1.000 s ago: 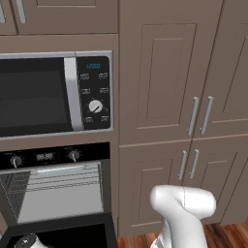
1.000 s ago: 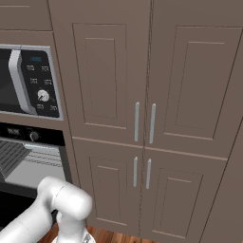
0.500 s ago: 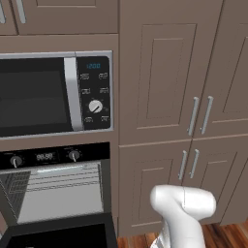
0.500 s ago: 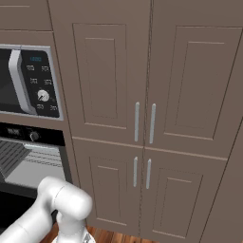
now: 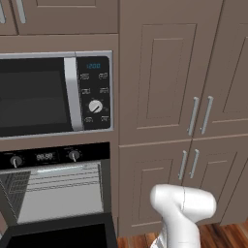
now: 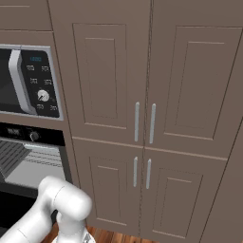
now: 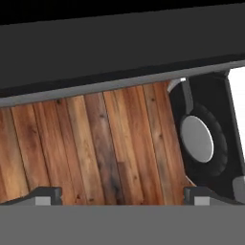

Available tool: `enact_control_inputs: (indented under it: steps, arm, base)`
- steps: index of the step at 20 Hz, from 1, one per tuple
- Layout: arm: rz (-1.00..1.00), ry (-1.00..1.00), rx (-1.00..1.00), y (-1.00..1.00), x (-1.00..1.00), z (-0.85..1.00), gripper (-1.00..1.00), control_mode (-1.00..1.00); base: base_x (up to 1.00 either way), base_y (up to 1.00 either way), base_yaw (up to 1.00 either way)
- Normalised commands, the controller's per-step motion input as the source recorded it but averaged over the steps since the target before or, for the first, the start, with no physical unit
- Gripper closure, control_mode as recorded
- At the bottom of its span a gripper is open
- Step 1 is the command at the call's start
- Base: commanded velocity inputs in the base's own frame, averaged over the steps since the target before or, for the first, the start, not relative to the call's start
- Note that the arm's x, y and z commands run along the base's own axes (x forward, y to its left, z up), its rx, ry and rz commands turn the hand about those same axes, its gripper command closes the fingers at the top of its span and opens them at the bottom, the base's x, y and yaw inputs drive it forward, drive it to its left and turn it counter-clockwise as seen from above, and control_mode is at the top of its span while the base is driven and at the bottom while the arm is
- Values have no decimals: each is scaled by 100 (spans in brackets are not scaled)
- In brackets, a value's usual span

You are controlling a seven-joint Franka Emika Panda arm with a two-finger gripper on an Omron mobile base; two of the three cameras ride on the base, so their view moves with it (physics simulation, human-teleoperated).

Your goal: Take the baked cake out of the oven and place it on the plate for cooling. Then close the oven door.

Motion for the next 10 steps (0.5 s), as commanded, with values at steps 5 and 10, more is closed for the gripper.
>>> enact_control_inputs:
  steps: [5,10]
  arm:
    - [3,-19,-11,2,0,-39,-100,-100]
    - [5,-26,-6,1,4,-41,-100,-100]
  base:
    - [0,0,0]
    - [0,0,0]
